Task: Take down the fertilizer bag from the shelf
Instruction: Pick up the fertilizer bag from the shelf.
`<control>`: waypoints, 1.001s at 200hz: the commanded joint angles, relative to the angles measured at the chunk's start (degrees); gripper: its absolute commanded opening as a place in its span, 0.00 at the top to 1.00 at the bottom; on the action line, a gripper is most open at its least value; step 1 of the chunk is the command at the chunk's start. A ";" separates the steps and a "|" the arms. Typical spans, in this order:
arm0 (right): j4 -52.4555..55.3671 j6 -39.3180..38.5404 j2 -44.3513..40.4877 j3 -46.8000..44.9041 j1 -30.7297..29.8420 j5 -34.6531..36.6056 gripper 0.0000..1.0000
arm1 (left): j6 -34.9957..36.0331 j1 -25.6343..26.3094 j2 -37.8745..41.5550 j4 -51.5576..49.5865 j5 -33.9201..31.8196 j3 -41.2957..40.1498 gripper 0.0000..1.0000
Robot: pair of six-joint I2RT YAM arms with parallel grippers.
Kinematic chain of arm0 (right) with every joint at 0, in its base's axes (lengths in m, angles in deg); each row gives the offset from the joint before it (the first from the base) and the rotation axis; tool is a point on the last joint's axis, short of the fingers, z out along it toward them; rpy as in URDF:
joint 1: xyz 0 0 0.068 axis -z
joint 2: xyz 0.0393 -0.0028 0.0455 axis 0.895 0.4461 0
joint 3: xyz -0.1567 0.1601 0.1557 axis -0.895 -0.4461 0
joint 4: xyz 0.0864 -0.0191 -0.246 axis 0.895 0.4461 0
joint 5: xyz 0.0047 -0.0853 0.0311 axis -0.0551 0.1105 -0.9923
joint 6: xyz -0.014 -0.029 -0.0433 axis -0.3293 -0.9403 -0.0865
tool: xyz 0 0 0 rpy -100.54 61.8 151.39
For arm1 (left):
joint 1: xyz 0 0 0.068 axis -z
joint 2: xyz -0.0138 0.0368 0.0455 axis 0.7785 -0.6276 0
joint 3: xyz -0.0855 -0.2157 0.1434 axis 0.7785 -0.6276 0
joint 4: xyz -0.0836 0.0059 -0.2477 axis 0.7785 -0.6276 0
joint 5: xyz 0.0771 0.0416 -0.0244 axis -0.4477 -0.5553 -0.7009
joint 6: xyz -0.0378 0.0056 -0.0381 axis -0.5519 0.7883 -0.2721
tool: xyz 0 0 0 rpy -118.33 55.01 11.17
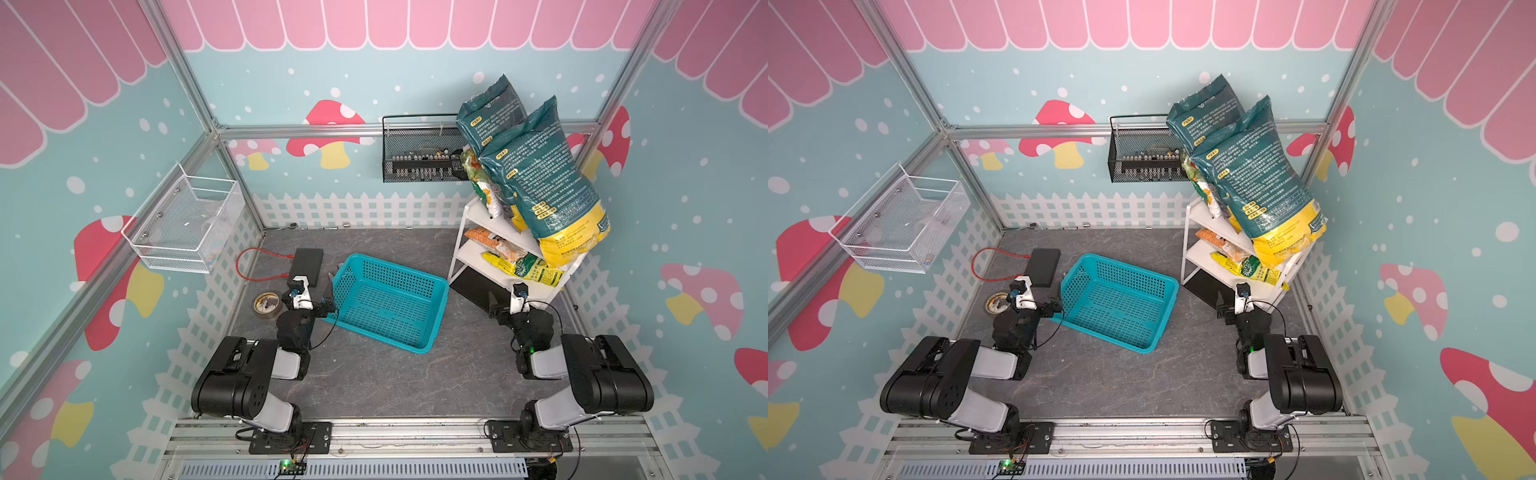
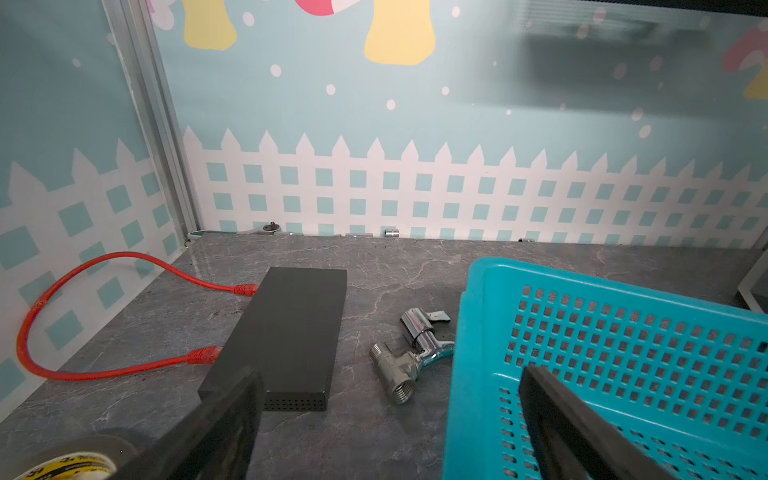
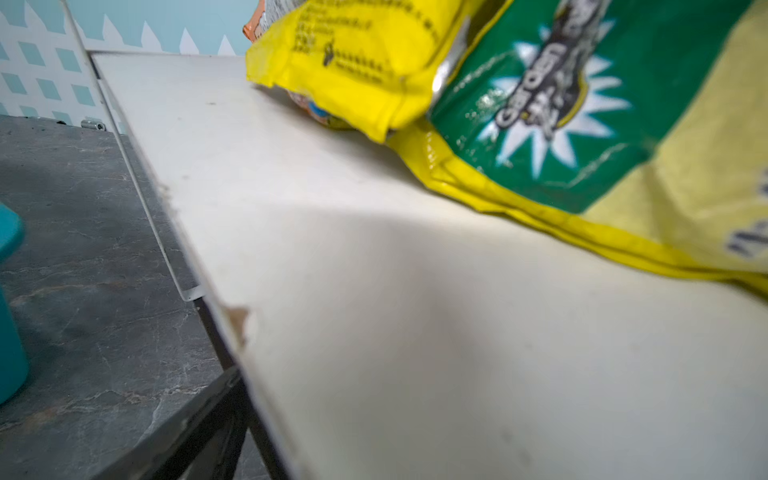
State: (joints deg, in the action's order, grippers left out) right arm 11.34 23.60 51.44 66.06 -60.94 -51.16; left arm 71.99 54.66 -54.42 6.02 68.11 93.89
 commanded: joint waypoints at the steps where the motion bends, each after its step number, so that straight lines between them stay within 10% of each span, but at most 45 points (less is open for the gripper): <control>1: -2.75 -0.87 -0.26 0.82 -0.37 0.52 0.01 | 0.96 0.93 -0.47 1.02 -2.38 -0.30 0.00; 200: 2.00 -4.95 -5.33 1.12 -2.04 -4.50 0.01 | 0.96 1.00 -0.46 0.97 -2.47 -0.31 0.01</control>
State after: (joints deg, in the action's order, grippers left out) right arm 11.93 23.05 51.05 66.06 -61.02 -52.05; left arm 72.14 55.34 -54.42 6.11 66.08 93.89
